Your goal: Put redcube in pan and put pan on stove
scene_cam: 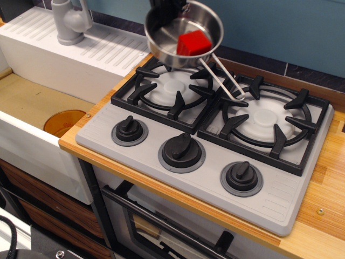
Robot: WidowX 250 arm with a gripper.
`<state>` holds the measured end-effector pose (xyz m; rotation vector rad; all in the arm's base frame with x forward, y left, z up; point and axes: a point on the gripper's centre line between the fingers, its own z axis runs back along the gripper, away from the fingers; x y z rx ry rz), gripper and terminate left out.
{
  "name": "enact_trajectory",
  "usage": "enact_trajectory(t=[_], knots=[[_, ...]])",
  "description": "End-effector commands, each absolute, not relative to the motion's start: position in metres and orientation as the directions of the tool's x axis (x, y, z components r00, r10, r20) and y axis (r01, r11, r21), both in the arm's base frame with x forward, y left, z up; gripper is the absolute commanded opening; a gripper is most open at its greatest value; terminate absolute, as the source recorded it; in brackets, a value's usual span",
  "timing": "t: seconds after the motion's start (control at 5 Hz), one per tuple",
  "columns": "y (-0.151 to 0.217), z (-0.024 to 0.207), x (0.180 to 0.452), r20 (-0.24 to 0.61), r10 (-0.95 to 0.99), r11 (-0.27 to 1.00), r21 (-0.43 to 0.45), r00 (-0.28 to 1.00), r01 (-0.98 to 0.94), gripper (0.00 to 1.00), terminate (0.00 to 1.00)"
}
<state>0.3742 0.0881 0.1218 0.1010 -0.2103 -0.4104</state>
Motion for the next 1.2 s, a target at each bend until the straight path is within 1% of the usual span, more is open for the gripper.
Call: enact_trajectory(t=[0.0, 0.2, 0.4, 0.6, 0.8, 1.0], knots=[[0.102, 0.112, 0.379, 0.235, -0.396, 0.917, 0.153, 0.888, 0.369, 0.0, 0.0], [0.108, 0.103, 0.38, 0.238, -0.4, 0.916, 0.148, 0.885, 0.374, 0.0, 0.0], [0.108, 0.091, 0.378, 0.255, -0.4, 0.916, 0.139, 0.88, 0.376, 1.0, 0.0], [0.105, 0.087, 0.376, 0.258, -0.397, 0.918, 0.126, 0.881, 0.377, 1.0, 0.0], [0.105, 0.092, 0.372, 0.246, -0.4, 0.916, 0.113, 0.883, 0.384, 1.0, 0.0], [0.099, 0.102, 0.368, 0.229, -0.393, 0.919, 0.106, 0.89, 0.379, 1.0, 0.0]])
